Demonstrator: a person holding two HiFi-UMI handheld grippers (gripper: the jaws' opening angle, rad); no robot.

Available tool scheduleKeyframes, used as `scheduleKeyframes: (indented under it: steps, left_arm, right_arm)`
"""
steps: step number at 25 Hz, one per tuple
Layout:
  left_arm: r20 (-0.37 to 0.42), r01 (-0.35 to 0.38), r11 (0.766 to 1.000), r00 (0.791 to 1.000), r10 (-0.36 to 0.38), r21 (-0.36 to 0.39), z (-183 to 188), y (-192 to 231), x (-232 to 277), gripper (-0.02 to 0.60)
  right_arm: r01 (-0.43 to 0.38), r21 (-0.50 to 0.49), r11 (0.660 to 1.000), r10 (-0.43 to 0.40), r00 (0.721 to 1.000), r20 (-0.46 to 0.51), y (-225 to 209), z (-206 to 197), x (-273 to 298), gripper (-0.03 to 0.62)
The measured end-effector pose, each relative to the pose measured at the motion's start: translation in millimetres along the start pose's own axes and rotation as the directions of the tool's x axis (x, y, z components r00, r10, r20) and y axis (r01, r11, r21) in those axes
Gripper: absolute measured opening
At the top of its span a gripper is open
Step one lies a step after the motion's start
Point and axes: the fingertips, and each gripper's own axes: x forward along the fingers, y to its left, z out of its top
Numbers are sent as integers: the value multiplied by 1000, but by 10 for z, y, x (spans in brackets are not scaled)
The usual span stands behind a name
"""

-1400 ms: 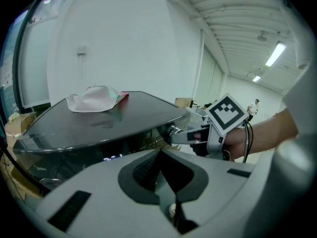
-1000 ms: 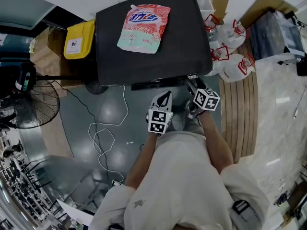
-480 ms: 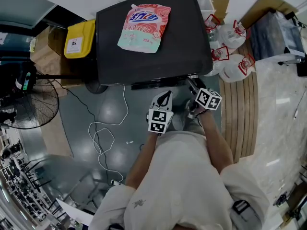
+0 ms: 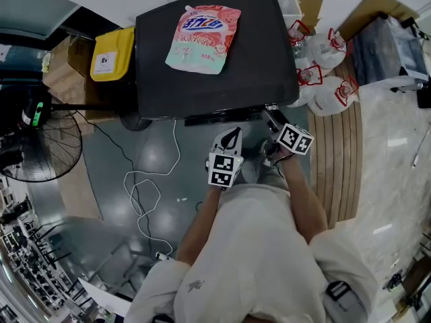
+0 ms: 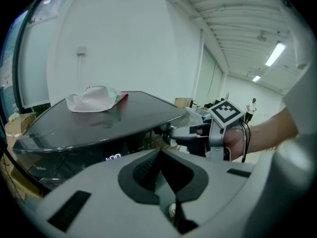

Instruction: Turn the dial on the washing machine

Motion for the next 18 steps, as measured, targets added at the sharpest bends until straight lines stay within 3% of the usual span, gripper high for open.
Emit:
scheduleKeyframes:
  steps: [18]
  left_arm:
    - [-8,6,1000,1000,-6,3,-16,-6,15,14]
  right_arm:
    - [-126,193,973,124,992,23,107,0,0,284]
